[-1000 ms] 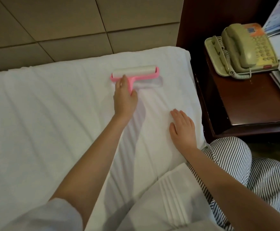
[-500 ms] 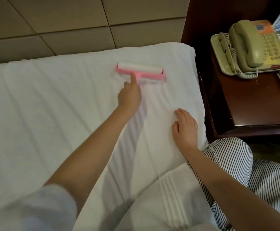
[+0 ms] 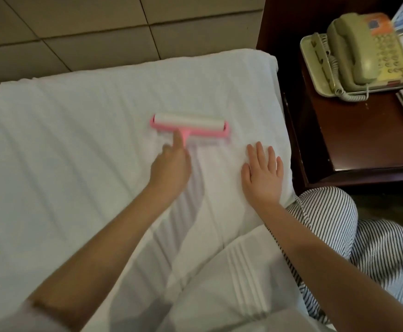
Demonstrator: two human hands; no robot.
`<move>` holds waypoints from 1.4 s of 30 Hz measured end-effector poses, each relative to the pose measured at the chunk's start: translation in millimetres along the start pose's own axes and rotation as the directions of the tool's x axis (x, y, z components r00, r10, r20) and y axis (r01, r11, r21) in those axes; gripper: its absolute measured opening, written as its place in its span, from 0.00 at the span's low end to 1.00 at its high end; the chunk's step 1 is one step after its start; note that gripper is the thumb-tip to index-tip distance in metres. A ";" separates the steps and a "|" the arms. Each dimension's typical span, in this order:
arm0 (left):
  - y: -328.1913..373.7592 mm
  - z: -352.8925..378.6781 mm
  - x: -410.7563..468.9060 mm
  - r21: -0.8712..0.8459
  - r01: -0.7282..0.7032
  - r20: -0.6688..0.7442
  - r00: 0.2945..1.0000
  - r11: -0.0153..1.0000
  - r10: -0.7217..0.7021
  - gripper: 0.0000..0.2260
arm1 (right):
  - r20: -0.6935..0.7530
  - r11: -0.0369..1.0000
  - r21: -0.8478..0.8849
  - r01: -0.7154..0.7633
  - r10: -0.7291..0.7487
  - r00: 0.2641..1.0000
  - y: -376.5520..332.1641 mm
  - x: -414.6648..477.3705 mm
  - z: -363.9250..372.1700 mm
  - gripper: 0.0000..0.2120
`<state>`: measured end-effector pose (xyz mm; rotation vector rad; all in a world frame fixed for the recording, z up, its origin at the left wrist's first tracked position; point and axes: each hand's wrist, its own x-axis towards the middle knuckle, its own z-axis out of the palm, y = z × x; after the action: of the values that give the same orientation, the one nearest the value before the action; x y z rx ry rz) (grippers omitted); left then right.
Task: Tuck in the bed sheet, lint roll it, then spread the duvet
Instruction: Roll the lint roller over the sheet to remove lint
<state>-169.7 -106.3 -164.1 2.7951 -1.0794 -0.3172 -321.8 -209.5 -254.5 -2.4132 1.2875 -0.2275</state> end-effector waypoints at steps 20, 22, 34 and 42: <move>28.8 0.7 32.5 -0.054 0.027 -0.004 1.000 0.998 -0.028 0.24 | 0.017 0.999 0.034 -0.013 0.012 1.000 6.6 -4.5 -10.2 0.26; 50.3 2.1 60.6 -0.120 0.063 0.008 0.998 0.991 -0.063 0.24 | 0.019 0.997 0.065 -0.050 0.048 0.999 11.3 -5.6 -12.8 0.23; 20.5 4.2 -86.9 0.057 0.020 0.150 0.988 0.998 -0.028 0.26 | -0.115 0.967 0.222 -0.128 0.156 0.981 14.2 -8.1 -18.0 0.18; 68.0 4.6 45.5 -0.178 0.049 -0.004 0.999 0.983 -0.051 0.25 | -0.009 0.769 0.376 -0.517 0.560 0.828 36.3 -0.1 -32.0 0.24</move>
<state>-182.0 -187.3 -162.1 2.6651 -0.9307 -0.3863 -359.8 -236.0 -240.5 -1.6586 1.7620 -0.4050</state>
